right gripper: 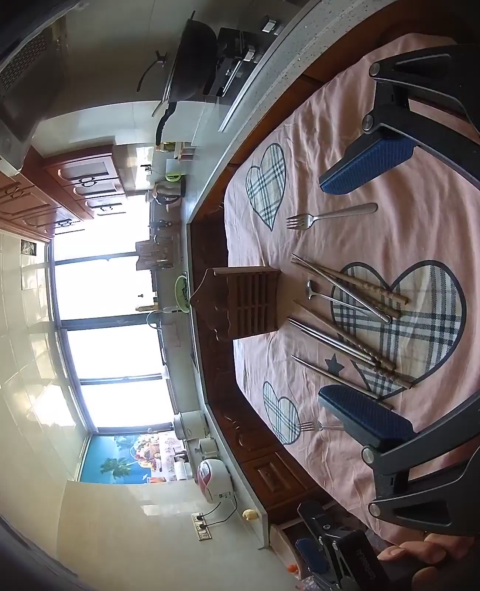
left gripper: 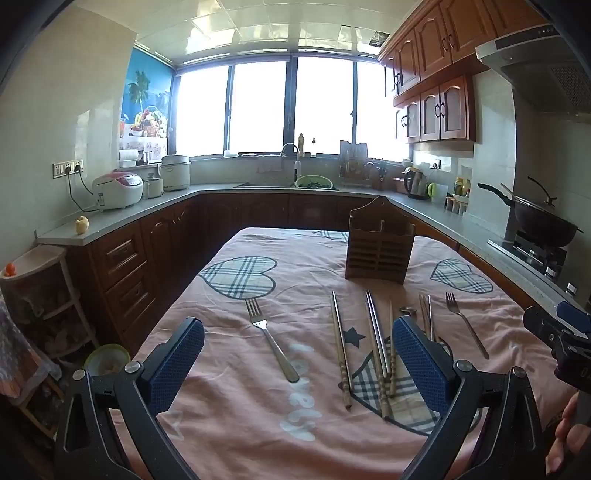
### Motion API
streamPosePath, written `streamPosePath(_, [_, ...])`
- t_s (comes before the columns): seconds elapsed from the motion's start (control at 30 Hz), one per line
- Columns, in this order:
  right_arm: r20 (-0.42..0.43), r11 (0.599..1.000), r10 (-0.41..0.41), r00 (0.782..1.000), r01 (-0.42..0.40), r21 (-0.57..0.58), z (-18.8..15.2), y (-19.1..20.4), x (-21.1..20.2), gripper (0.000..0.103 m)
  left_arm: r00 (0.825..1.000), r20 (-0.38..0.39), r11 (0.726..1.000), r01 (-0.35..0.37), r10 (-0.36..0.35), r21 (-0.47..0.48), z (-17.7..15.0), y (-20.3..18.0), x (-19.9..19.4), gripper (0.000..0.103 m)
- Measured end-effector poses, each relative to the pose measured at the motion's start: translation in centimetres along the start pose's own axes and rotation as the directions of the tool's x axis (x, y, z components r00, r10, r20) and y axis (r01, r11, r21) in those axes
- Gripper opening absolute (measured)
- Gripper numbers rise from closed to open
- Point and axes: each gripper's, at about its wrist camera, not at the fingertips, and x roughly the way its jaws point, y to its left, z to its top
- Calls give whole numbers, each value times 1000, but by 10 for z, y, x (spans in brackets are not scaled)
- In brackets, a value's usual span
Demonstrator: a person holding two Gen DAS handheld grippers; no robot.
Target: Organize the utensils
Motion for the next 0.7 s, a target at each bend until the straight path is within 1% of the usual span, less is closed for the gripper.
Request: streamPosePath(0.7, [-4,1000,3,1000,-3,-1,0,2,0,103,1000,-10,1000,0,0,-2,-1,2,4,102])
